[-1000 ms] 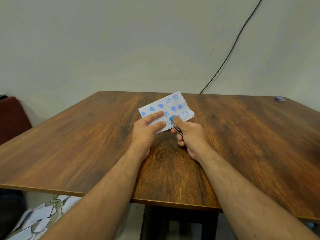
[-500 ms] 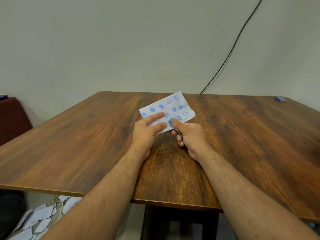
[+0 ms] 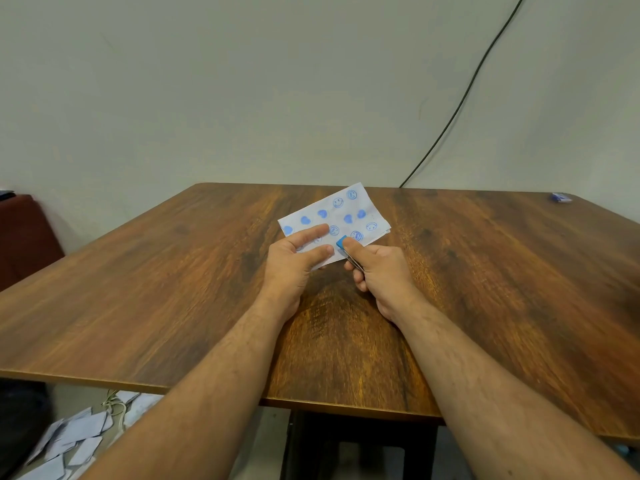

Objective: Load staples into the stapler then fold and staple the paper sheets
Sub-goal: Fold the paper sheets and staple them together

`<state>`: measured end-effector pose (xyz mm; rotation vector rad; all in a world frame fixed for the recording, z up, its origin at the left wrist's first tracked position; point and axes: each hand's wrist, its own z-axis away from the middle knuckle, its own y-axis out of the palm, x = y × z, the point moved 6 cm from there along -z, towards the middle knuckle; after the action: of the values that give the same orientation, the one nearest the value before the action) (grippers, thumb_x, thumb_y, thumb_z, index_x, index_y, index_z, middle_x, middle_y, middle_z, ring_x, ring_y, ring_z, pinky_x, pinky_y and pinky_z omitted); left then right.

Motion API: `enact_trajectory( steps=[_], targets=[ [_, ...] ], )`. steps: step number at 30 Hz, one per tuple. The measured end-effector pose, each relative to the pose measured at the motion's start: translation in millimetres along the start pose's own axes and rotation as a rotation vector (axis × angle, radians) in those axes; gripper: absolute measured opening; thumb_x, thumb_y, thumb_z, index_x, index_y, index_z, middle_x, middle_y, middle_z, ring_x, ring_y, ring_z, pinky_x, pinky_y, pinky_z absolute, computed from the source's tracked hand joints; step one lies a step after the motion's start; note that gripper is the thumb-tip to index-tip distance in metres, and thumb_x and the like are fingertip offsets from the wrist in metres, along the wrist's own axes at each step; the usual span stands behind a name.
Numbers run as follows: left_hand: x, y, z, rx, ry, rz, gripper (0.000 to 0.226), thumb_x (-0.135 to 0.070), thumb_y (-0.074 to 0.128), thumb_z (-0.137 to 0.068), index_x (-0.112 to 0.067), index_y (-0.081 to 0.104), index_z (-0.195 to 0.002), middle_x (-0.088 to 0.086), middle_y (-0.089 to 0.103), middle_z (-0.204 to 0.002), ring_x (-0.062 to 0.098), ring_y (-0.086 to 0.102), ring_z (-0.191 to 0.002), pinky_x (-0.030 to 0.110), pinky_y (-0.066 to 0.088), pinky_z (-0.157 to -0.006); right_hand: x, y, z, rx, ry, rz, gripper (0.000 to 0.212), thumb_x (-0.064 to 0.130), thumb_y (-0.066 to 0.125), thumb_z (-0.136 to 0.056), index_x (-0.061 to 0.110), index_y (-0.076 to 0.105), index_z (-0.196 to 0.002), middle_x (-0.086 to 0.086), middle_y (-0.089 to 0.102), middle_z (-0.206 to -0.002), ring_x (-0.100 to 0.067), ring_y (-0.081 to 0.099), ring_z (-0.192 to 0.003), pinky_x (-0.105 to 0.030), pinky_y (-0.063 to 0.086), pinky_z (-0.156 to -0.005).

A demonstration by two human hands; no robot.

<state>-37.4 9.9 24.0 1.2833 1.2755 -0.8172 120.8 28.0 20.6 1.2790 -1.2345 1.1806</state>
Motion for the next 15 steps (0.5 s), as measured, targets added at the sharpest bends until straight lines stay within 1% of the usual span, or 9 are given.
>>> enact_trajectory(
  steps=[3,5,7,9,13,15],
  targets=[
    [0.1,-0.5,-1.1,0.001,-0.002,0.003,0.035,-0.001,0.078,-0.082,-0.023,0.08,-0.109,0.0,0.067,-0.127,0.019,0.068,-0.113,0.04,0.061,-0.09,0.1,-0.6,-0.3,-0.013,0.003,0.009,0.041,0.039,0.071,-0.091,-0.001,0.075,-0.084,-0.01,0.062,-0.069,-0.012,0.046,-0.05,-0.024,0.037,-0.044],
    [-0.5,-0.8,-1.5,-0.006,0.0,0.009,0.035,0.0,0.078,-0.082,-0.023,0.08,-0.108,0.0,0.066,-0.128,0.019,0.067,-0.113,0.037,0.061,-0.089,-1.1,0.4,-0.5,-0.015,0.016,-0.009,0.039,0.04,0.072,-0.09,0.002,0.075,-0.084,-0.008,0.065,-0.069,-0.011,0.048,-0.05,-0.024,0.037,-0.043],
    [-0.9,-1.4,-1.8,-0.021,-0.001,0.032,0.036,0.004,0.076,-0.082,-0.02,0.08,-0.108,0.001,0.067,-0.126,0.019,0.069,-0.11,0.033,0.062,-0.084,-1.0,0.8,-0.4,-0.021,0.024,-0.05,0.036,0.041,0.073,-0.089,0.006,0.074,-0.082,-0.005,0.066,-0.069,-0.01,0.048,-0.048,-0.023,0.036,-0.041],
    [0.0,-2.0,-2.3,-0.037,-0.009,0.072,0.037,0.009,0.072,-0.083,-0.017,0.079,-0.108,0.003,0.068,-0.123,0.021,0.072,-0.104,0.032,0.062,-0.078,0.7,-2.0,-0.4,-0.049,0.024,-0.11,0.034,0.04,0.073,-0.089,0.007,0.072,-0.081,-0.004,0.066,-0.069,-0.009,0.045,-0.047,-0.023,0.033,-0.04],
    [1.4,-3.5,-2.8,-0.064,-0.026,0.069,0.037,0.01,0.072,-0.081,-0.017,0.08,-0.105,0.005,0.067,-0.124,0.024,0.071,-0.106,0.039,0.063,-0.083,3.4,-6.9,1.5,-0.083,0.032,-0.13,0.033,0.037,0.072,-0.09,0.005,0.072,-0.086,-0.005,0.067,-0.073,-0.009,0.042,-0.047,-0.024,0.031,-0.04],
    [0.2,-3.8,-1.3,-0.076,-0.032,0.063,0.037,0.01,0.072,-0.082,-0.017,0.08,-0.105,0.003,0.065,-0.126,0.022,0.069,-0.108,0.036,0.063,-0.082,4.4,-9.1,1.9,-0.098,0.036,-0.131,0.03,0.04,0.071,-0.09,0.01,0.072,-0.086,-0.006,0.069,-0.077,-0.01,0.043,-0.048,-0.024,0.032,-0.042]
  ],
)
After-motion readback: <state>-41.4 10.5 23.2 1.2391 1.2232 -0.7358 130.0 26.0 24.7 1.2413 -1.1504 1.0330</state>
